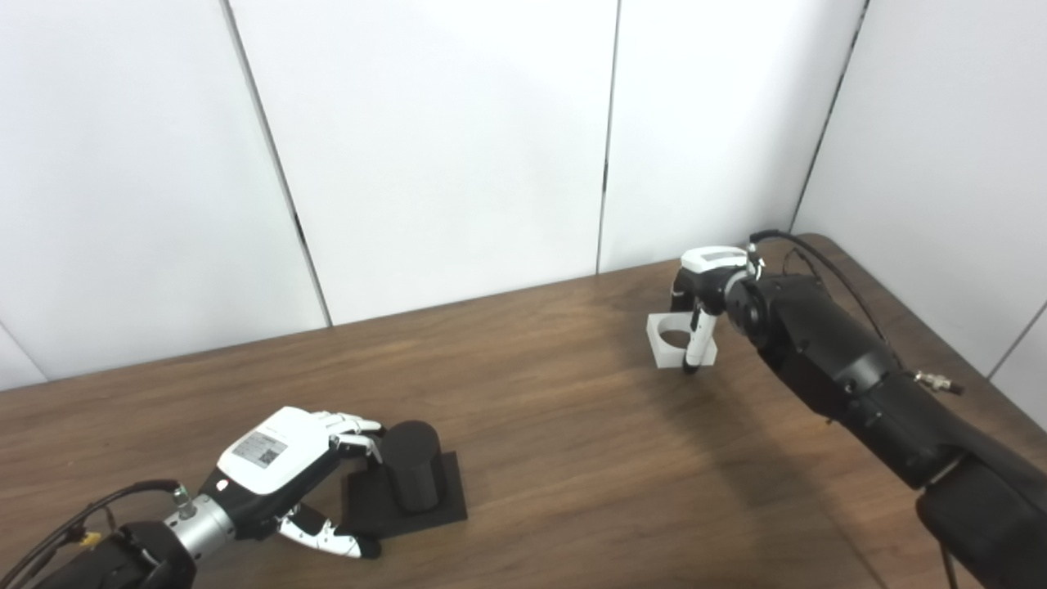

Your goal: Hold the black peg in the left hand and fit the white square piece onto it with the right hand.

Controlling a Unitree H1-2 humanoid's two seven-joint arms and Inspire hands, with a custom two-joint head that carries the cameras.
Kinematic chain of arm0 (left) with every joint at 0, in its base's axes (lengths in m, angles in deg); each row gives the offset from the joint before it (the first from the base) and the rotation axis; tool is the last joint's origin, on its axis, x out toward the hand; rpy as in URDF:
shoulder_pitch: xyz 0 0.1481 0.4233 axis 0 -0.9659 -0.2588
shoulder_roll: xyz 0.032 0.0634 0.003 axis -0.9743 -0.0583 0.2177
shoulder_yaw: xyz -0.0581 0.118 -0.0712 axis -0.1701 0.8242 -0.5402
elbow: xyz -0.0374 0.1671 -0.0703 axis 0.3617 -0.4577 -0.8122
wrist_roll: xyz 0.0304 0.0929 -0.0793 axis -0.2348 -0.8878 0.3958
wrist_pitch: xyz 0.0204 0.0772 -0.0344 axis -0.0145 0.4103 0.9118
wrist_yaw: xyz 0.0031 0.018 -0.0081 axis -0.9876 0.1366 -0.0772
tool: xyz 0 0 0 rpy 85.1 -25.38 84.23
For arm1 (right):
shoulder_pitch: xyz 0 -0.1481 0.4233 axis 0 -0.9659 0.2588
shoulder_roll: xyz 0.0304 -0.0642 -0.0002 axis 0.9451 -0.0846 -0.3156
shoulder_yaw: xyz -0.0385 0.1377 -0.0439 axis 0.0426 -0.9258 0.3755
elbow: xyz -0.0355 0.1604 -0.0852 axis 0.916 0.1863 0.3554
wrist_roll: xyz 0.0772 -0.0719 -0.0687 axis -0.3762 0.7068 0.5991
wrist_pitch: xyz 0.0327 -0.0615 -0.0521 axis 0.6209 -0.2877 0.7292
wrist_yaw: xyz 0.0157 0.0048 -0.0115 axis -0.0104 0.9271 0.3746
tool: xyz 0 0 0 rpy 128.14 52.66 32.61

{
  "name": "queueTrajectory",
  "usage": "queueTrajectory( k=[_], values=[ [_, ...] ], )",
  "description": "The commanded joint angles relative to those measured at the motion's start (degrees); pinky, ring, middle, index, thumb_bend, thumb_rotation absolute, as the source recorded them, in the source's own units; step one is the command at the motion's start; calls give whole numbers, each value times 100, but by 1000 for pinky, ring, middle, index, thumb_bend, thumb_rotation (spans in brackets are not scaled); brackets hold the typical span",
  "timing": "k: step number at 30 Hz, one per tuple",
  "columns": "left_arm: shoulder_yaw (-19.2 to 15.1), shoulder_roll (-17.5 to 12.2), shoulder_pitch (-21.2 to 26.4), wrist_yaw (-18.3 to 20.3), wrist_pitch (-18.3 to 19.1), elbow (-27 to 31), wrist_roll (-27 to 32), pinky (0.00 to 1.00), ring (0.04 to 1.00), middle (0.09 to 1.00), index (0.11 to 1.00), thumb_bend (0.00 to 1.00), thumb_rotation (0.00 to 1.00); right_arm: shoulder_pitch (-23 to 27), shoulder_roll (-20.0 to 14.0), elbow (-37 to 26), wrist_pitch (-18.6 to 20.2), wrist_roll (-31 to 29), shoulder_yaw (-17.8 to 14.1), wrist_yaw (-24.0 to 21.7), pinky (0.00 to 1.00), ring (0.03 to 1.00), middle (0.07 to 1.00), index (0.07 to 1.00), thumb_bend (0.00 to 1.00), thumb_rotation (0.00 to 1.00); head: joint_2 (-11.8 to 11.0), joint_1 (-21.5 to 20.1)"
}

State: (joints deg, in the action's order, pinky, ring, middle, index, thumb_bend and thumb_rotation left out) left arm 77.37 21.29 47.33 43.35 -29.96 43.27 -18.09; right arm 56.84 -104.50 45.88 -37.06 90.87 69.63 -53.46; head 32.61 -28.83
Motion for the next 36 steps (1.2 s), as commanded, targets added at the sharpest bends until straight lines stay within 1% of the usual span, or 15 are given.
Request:
queueTrajectory(
  k=[1,2,3,5,8,11,14,15,18,22,25,31,32,33,36],
  values=[
    [330,-266,-430,836,-153,-117,-337,766,818,828,491,522,59,100,-210,-63,-106,-22,-87,170,682,743,707,518,587,147,-1,11],
    [338,-261,-428,801,-153,-134,-318,764,817,827,491,522,58,73,-208,-45,-176,-75,-127,268,715,758,716,504,555,144,4,34],
    [345,-255,-426,773,-152,-151,-307,759,812,824,491,522,58,58,-207,-27,-220,-111,-151,331,789,807,744,492,534,141,3,38],
    [325,-243,-427,790,-152,-156,-322,756,809,822,491,522,58,6,-202,-11,-337,-232,-238,498,835,839,761,485,524,138,5,46],
    [270,-229,-439,854,-153,-131,-333,762,818,827,491,522,58,-76,-216,-52,-505,-379,-347,708,822,845,760,483,520,135,17,110],
    [246,-217,-442,879,-153,-102,-347,761,820,827,491,523,58,-154,-244,-99,-767,-557,-476,932,739,790,728,480,521,129,36,204],
    [206,-190,-448,937,-149,-77,-381,756,820,829,491,523,59,-215,-282,-264,-924,-637,-565,1058,723,782,735,479,521,125,98,412],
    [177,-177,-455,1015,-131,-43,-389,755,823,831,491,523,59,-233,-300,-379,-952,-669,-592,1046,731,789,741,478,521,125,106,439],
    [76,-127,-487,1282,-50,75,-348,776,839,843,491,523,60,-279,-370,-727,-1089,-792,-649,993,745,804,755,479,521,127,195,742],
    [8,-19,-504,1257,-110,-5,-461,770,838,847,491,523,62,-316,-443,-1308,-1210,-907,-670,847,774,815,763,481,521,126,295,1093],
    [-15,52,-509,1231,-111,-51,-510,776,840,851,491,523,64,-300,-483,-1701,-1319,-756,-573,749,784,814,762,481,521,128,354,1306],
    [-49,140,-506,1474,110,95,-598,795,849,861,492,523,68,-211,-445,-2353,-1466,-753,-475,377,837,832,769,481,522,128,457,1723],
    [-53,164,-500,1514,138,99,-588,799,852,862,492,523,69,-194,-437,-2430,-1517,-768,-468,347,829,829,766,480,522,128,495,1869],
    [-56,182,-495,1537,154,97,-585,804,855,865,493,523,69,-179,-416,-2499,-1591,-786,-460,335,806,824,762,480,522,128,495,1869],
    [-51,273,-464,1519,187,33,-616,809,862,867,493,523,71,-117,-384,-2689,-1852,-889,-438,236,760,807,753,479,521,128,592,2277]
  ],
)
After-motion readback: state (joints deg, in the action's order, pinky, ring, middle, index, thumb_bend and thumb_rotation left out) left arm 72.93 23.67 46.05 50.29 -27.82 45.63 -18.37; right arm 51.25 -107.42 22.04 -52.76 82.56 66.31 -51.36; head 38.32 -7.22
